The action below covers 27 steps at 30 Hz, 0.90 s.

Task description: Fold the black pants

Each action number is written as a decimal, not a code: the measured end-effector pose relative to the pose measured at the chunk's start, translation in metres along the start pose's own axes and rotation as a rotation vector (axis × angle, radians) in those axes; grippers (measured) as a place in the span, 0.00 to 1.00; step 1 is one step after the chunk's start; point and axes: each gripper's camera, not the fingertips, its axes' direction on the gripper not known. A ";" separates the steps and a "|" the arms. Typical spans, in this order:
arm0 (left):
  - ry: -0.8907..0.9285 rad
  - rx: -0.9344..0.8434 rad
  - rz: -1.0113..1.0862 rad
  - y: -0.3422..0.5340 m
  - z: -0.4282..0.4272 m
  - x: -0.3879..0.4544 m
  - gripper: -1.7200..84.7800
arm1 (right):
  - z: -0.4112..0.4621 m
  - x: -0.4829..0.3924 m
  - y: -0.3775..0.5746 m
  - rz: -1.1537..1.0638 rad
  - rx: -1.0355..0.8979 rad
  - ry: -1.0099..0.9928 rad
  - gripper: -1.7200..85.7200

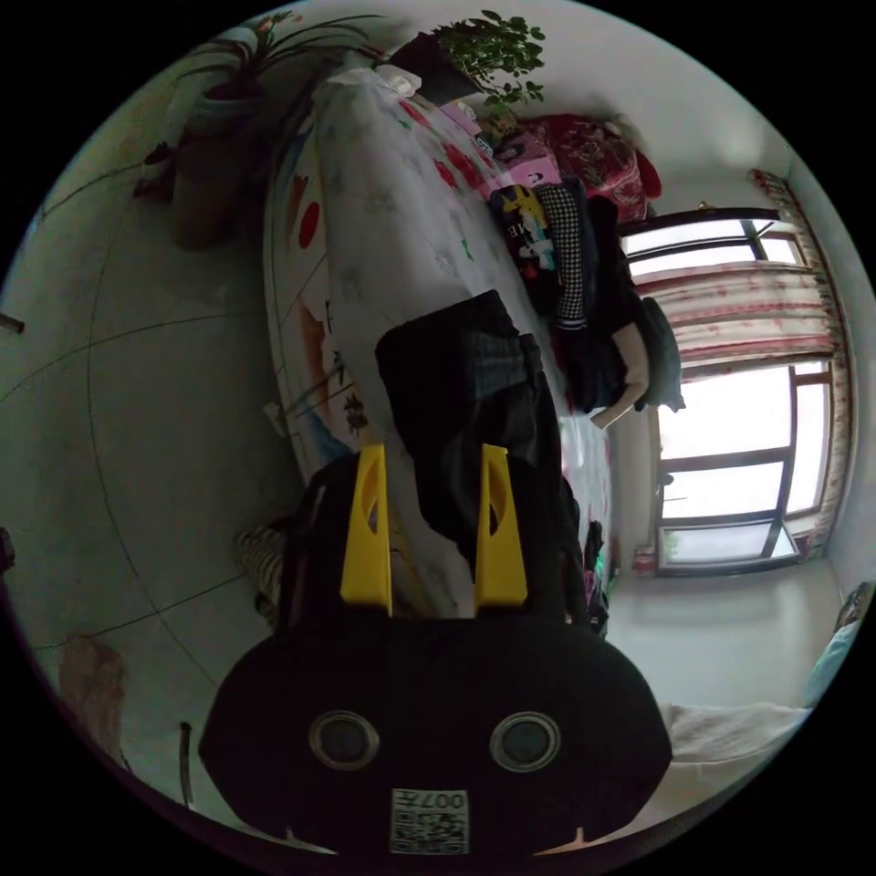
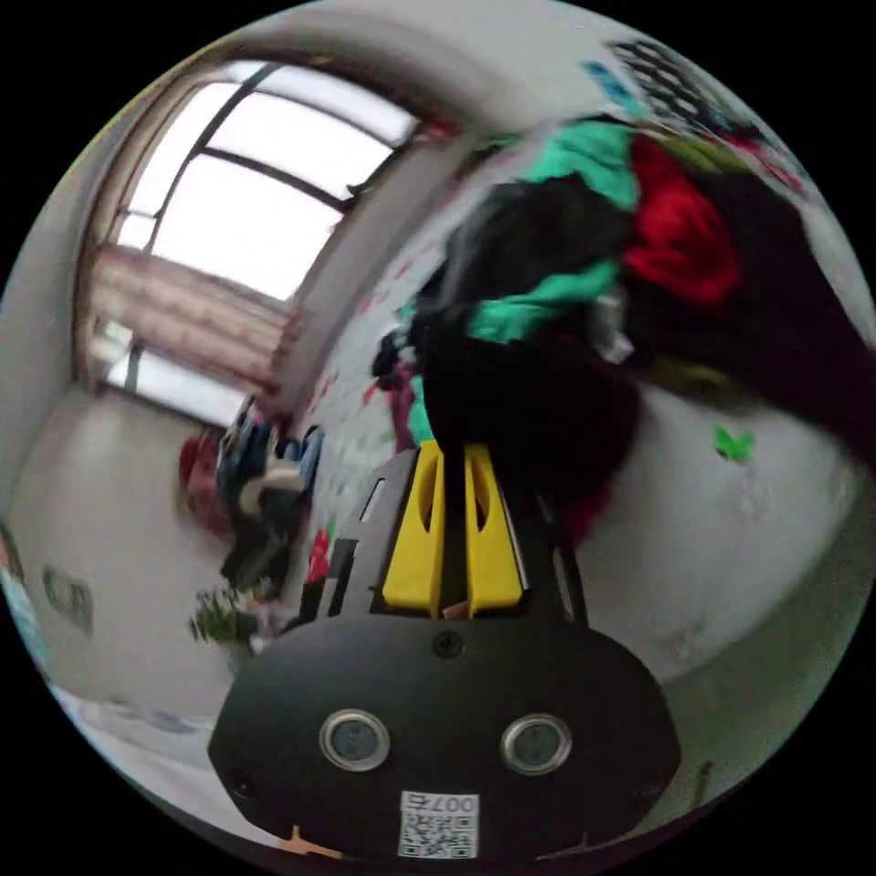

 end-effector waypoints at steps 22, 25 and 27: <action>0.198 0.033 -0.009 -0.043 0.029 -0.006 0.07 | 0.263 -0.208 0.241 -0.732 -0.963 -0.287 0.04; 0.174 0.020 0.062 -0.046 0.032 0.019 0.08 | 0.253 -0.179 0.214 -0.590 -0.838 -0.318 0.03; 0.086 0.011 0.075 -0.044 0.040 0.027 0.10 | 0.250 -0.166 0.207 -0.549 -0.804 -0.321 0.03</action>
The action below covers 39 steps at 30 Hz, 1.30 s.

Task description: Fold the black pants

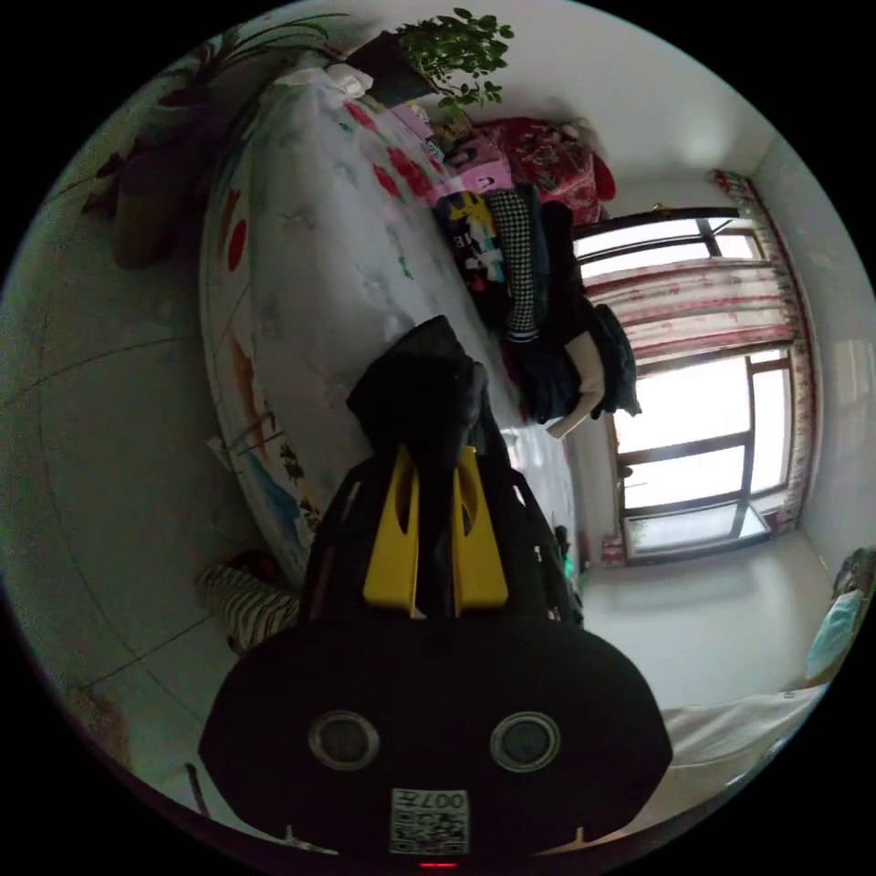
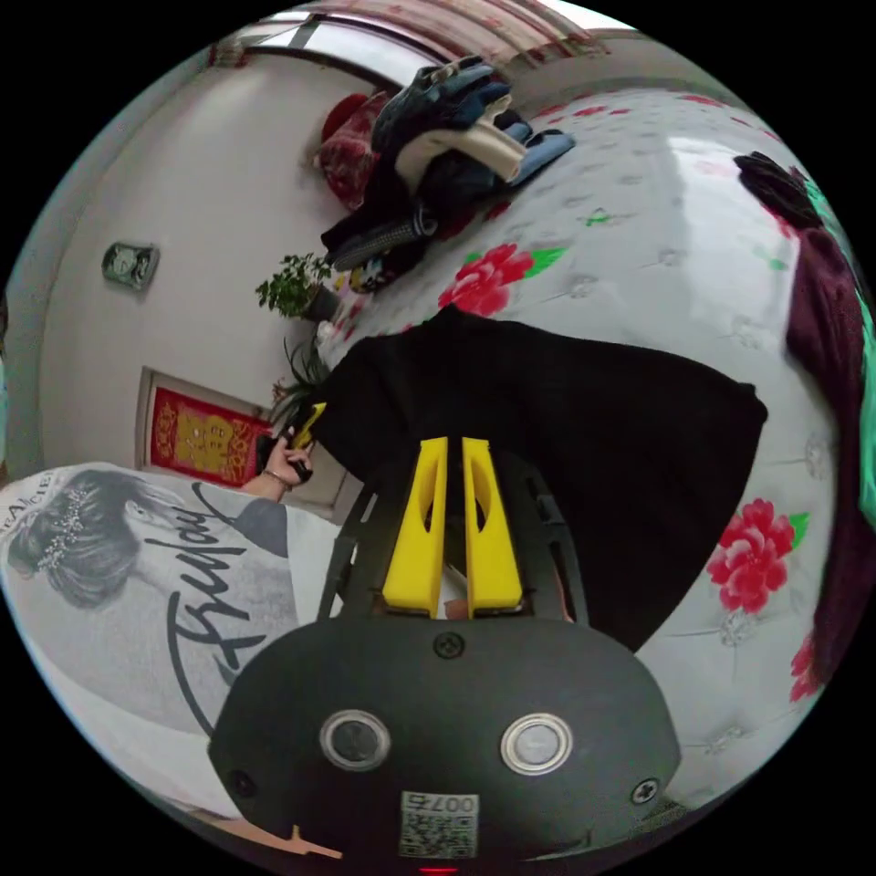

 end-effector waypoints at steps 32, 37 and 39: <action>0.261 -0.869 1.264 0.278 0.300 0.478 0.13 | -0.151 0.188 0.072 0.354 0.461 -0.066 0.08; 0.026 -0.828 1.045 0.234 0.335 0.453 0.15 | -0.151 0.231 0.092 0.467 0.427 -0.062 0.12; -0.065 -0.781 0.943 0.205 0.348 0.445 0.17 | -0.144 0.241 0.086 0.479 0.386 -0.053 0.13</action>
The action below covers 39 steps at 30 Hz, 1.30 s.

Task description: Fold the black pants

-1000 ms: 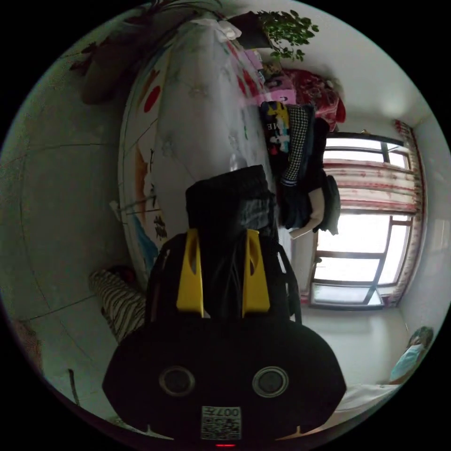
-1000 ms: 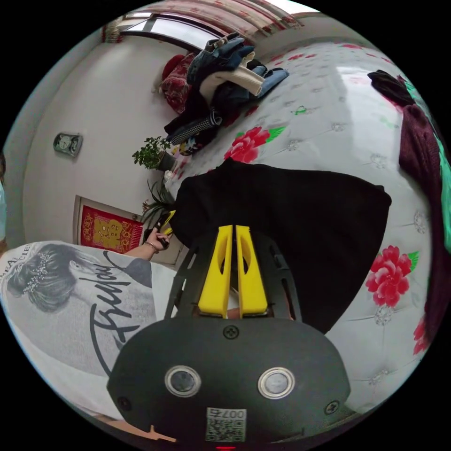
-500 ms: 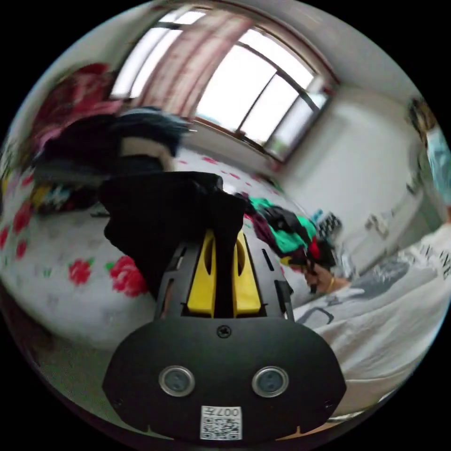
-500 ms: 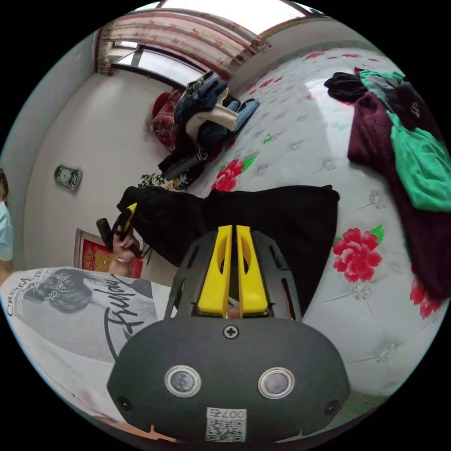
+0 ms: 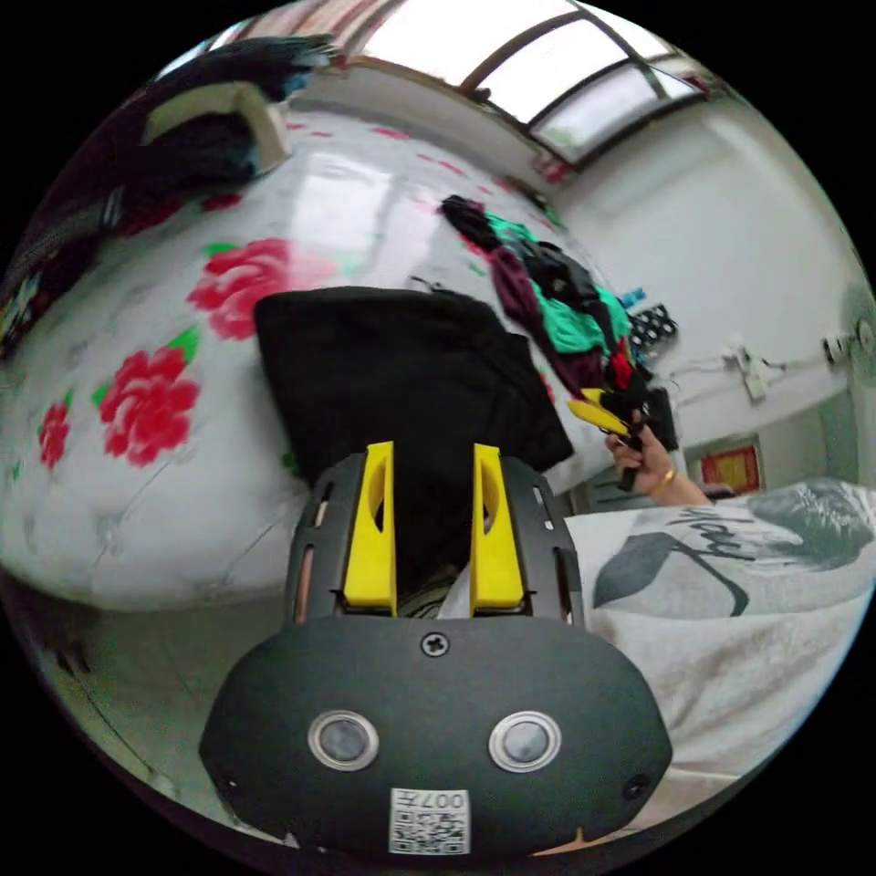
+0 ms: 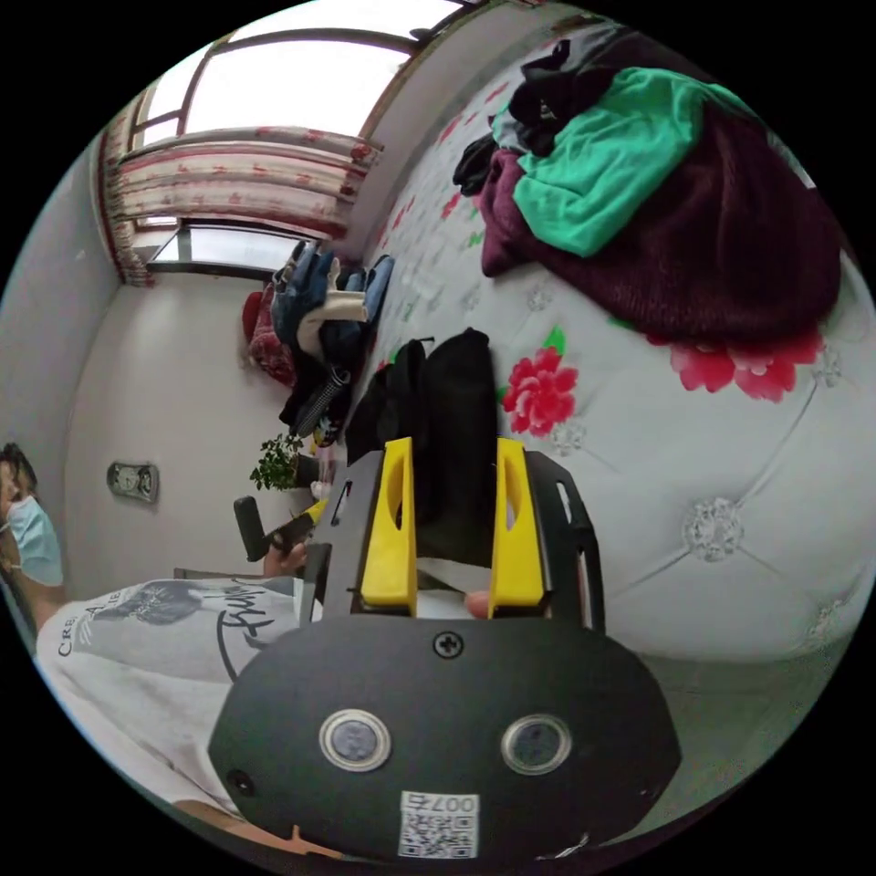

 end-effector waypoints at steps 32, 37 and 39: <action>0.047 -0.160 -0.152 -0.177 0.051 -0.089 0.22 | 0.134 -0.031 -0.103 -0.148 -0.267 0.081 0.11; 0.021 -0.195 -0.116 -0.198 0.050 -0.094 0.21 | 0.095 -0.014 -0.111 -0.134 -0.163 0.319 0.13; 0.077 -0.217 -0.095 -0.207 0.050 -0.097 0.17 | 0.097 0.008 -0.114 -0.063 -0.199 0.283 0.13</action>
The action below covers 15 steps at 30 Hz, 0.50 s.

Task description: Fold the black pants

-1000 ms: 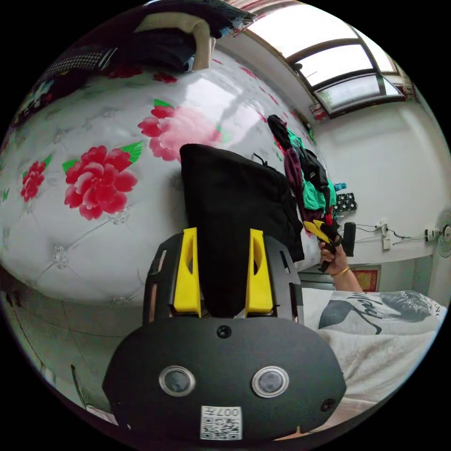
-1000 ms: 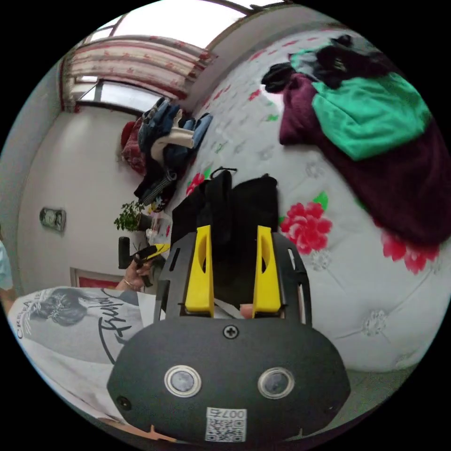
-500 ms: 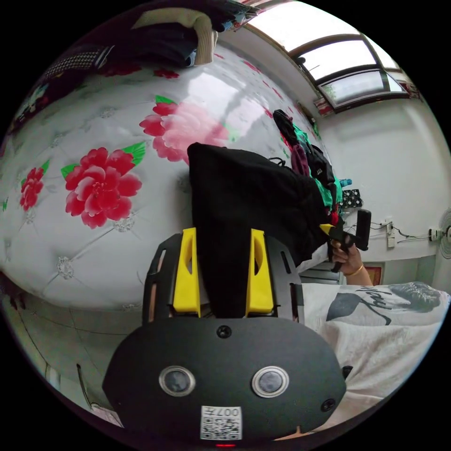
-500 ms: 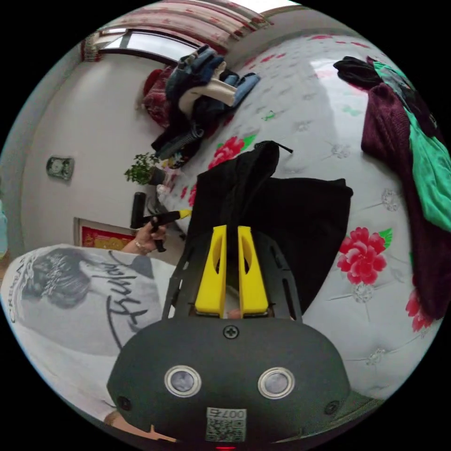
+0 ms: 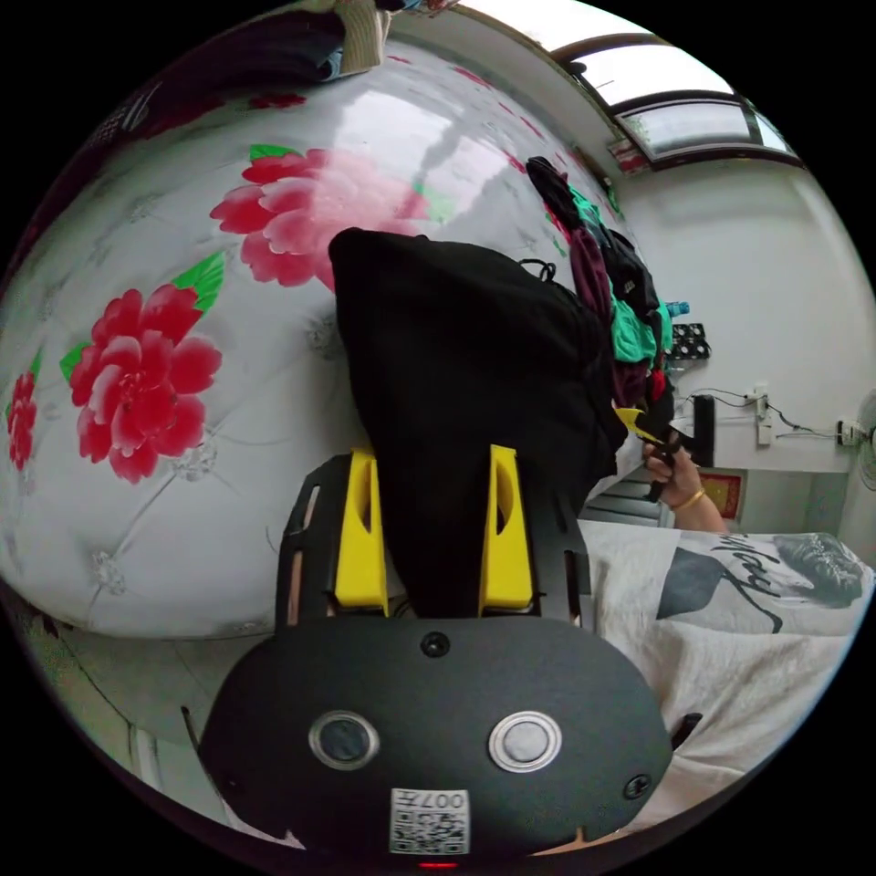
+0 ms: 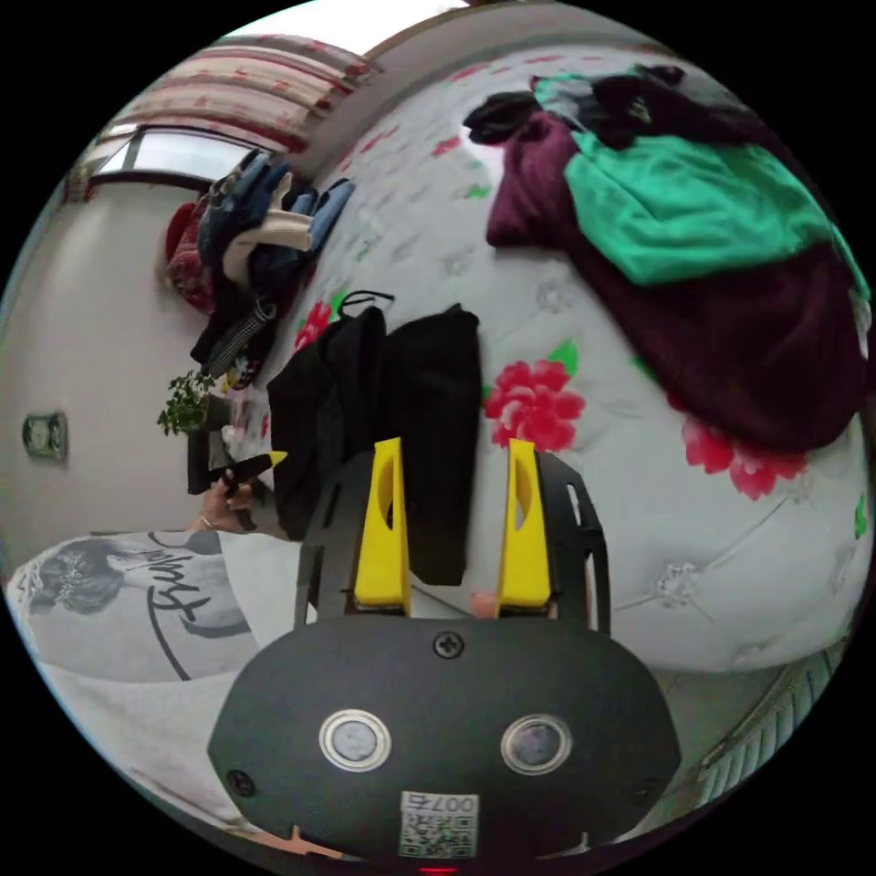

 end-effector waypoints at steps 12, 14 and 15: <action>0.139 0.035 0.062 -0.039 -0.062 0.008 0.07 | 0.022 -0.061 -0.037 -0.094 -0.036 -0.286 0.04; 0.161 0.071 0.086 -0.048 -0.083 0.011 0.06 | 0.017 -0.085 -0.048 -0.135 -0.024 -0.329 0.03; 0.145 0.095 0.108 -0.055 -0.099 0.014 0.06 | 0.016 -0.105 -0.058 -0.176 -0.018 -0.339 0.03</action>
